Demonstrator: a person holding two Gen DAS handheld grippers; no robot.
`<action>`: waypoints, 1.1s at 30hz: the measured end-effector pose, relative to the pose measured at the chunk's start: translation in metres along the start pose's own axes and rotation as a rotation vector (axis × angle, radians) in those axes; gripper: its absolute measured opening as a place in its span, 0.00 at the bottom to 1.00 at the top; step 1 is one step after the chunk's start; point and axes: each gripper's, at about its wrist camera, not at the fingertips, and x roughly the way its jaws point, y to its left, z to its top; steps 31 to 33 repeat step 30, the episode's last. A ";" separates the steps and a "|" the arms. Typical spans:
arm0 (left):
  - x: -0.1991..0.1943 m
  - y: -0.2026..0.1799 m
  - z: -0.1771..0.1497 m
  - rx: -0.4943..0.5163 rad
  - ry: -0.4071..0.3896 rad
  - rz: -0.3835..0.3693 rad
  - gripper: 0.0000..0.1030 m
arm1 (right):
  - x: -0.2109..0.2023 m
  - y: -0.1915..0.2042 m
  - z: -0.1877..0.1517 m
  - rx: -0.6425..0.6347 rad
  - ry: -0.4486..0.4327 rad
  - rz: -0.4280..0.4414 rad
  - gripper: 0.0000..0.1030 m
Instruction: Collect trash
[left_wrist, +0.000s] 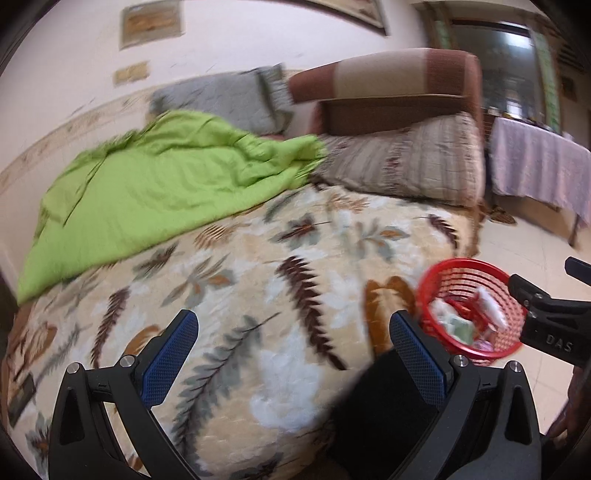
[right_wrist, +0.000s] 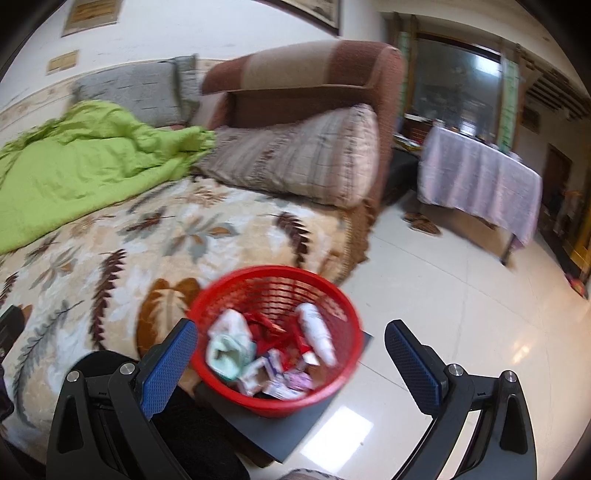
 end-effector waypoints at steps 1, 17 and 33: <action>0.003 0.011 -0.001 -0.025 0.009 0.023 1.00 | 0.002 0.006 0.003 -0.021 -0.005 0.017 1.00; 0.127 0.260 -0.046 -0.448 0.439 0.423 1.00 | 0.116 0.299 0.053 -0.395 0.143 0.376 1.00; 0.215 0.296 -0.054 -0.441 0.470 0.349 1.00 | 0.219 0.416 0.051 -0.400 0.286 0.352 0.99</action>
